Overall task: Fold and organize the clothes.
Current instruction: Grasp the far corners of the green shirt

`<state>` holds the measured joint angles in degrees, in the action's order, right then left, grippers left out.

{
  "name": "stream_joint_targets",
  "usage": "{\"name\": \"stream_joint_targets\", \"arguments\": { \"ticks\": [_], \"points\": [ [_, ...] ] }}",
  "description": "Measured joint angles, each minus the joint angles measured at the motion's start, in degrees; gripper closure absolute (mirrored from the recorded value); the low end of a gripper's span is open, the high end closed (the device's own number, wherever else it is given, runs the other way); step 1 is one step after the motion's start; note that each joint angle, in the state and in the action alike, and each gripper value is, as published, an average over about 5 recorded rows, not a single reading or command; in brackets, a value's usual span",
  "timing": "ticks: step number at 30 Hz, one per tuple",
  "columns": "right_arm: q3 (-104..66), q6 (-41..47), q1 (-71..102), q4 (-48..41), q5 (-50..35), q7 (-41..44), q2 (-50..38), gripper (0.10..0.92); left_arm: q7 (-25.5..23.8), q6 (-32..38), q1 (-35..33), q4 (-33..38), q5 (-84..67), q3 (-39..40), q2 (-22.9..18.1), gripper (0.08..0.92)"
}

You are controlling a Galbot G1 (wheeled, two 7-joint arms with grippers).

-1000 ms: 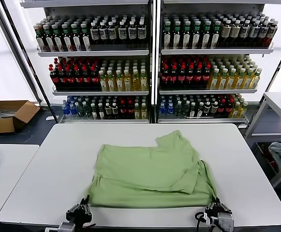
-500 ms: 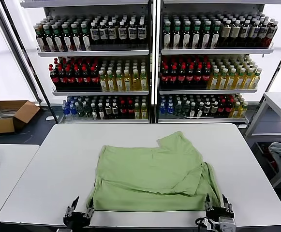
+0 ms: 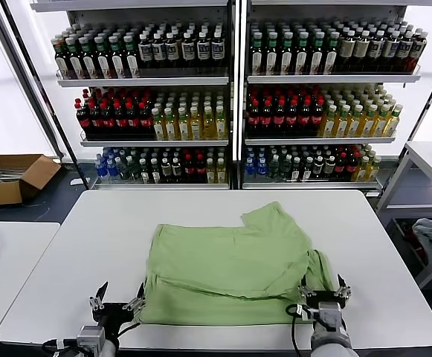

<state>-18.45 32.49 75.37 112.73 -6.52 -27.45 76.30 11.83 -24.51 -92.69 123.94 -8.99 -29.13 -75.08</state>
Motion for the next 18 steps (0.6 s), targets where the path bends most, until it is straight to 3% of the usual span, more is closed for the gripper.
{"name": "stream_joint_targets", "arguments": {
  "ticks": [18],
  "points": [
    [0.86,0.51,-25.38,-19.94,-3.11,-0.17,8.48,0.203,-2.59,-5.47,18.15,-10.01,-8.06,2.34,7.13,0.177]
  ]
}}
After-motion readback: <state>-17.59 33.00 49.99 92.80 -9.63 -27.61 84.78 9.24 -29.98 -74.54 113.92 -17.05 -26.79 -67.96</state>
